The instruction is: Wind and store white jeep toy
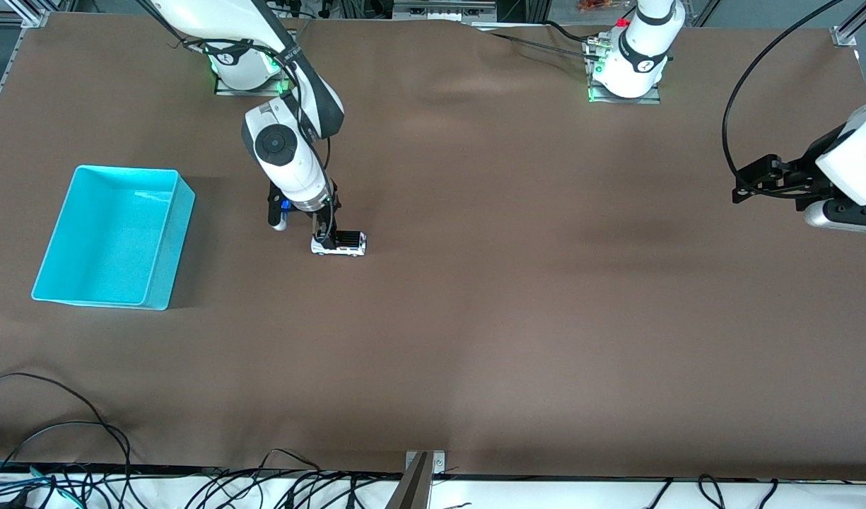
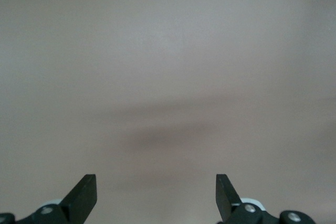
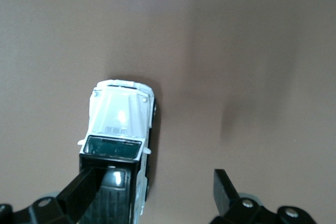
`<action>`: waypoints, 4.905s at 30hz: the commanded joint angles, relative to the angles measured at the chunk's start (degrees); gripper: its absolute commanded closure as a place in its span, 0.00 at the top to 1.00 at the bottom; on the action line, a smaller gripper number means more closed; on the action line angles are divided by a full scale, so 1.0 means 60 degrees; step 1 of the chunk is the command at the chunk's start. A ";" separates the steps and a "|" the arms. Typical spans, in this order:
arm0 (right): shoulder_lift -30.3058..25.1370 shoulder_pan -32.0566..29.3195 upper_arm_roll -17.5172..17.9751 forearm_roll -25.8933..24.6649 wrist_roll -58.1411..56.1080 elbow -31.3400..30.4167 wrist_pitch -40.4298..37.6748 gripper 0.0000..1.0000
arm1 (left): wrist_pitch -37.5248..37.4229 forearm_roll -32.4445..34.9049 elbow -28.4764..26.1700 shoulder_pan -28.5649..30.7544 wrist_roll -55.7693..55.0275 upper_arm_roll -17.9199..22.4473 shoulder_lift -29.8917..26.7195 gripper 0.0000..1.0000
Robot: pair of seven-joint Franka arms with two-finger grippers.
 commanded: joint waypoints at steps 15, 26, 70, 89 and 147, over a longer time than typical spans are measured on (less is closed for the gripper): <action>0.0331 0.0047 -0.0145 -0.0382 0.0213 0.0580 0.0066 1.00 | -0.0116 0.0295 0.0153 0.0024 -0.0138 -0.0034 0.0040 1.00; 0.0903 0.0032 -0.0160 -0.0543 0.0227 0.0932 0.0227 1.00 | -0.0175 0.0266 0.0109 0.0141 -0.0153 -0.0019 0.0025 1.00; -0.0634 -0.0216 -0.0629 -0.1144 -0.2216 0.1034 -0.1706 0.00 | -0.0190 0.0237 0.0124 0.0185 -0.0168 -0.0048 0.0011 1.00; -0.2334 -0.1491 -0.1566 -0.0748 -0.9467 0.0932 -0.5104 0.00 | -0.0190 0.0237 0.0124 0.0185 -0.0168 -0.0048 0.0011 1.00; -0.0548 -0.3674 -0.5873 -0.0851 -2.2039 -0.0870 -0.1283 0.00 | -0.0190 0.0222 0.0139 0.0185 -0.0153 -0.0034 0.0025 1.00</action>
